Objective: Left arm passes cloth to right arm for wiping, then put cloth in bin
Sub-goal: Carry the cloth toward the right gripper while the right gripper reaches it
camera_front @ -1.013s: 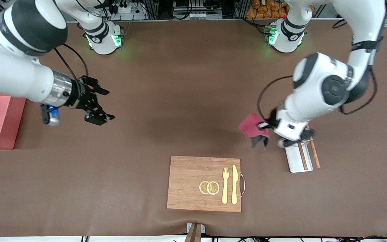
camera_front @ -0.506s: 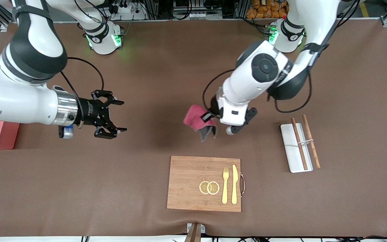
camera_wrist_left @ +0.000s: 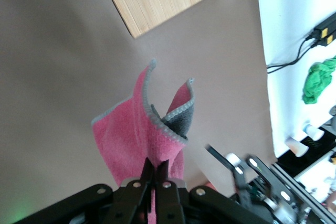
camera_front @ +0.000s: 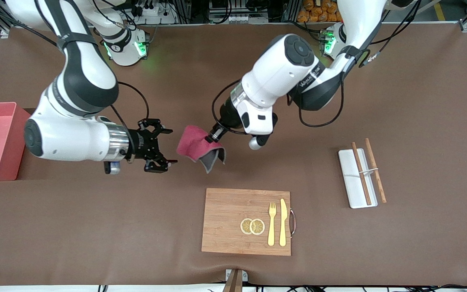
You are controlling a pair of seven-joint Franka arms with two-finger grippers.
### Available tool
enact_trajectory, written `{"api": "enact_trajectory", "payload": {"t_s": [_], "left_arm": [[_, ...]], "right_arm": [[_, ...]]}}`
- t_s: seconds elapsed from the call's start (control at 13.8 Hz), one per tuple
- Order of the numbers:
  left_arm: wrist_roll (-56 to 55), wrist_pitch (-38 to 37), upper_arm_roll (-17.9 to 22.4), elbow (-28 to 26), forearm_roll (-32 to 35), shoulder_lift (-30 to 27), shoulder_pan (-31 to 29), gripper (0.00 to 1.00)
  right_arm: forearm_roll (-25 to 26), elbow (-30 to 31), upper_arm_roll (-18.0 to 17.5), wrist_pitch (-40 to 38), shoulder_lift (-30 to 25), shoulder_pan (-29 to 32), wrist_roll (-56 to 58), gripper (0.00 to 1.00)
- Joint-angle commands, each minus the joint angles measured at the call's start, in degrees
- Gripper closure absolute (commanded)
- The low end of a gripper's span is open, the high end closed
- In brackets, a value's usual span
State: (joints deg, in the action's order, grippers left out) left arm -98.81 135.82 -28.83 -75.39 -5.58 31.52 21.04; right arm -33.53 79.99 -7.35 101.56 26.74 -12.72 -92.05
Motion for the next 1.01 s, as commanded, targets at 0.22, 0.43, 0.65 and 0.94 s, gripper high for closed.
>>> {"api": "enact_trajectory", "payload": {"t_s": [0.22, 0.43, 0.65, 0.94], "left_arm": [[-0.9, 0.4, -0.2, 0.6, -1.3, -0.1, 0.0, 1.00], [-0.9, 0.4, -0.2, 0.6, -1.3, -0.1, 0.0, 1.00], [-0.9, 0.4, -0.2, 0.6, -1.3, -0.1, -0.1, 1.00], [-0.8, 0.4, -0.2, 0.6, -1.3, -0.1, -0.3, 0.95]], "right_arm": [[-1.0, -0.9, -0.1, 0.6, 0.0, -1.3, -1.3, 0.38], [-1.1, -1.0, -0.1, 3.7, 0.2, -3.4, -1.5, 0.95], [-0.6, -1.0, 0.0, 5.1, 0.2, -3.7, 0.1, 1.00], [-0.4, -0.8, 0.1, 4.5, 0.2, -1.9, 8.2, 1.00]]}}
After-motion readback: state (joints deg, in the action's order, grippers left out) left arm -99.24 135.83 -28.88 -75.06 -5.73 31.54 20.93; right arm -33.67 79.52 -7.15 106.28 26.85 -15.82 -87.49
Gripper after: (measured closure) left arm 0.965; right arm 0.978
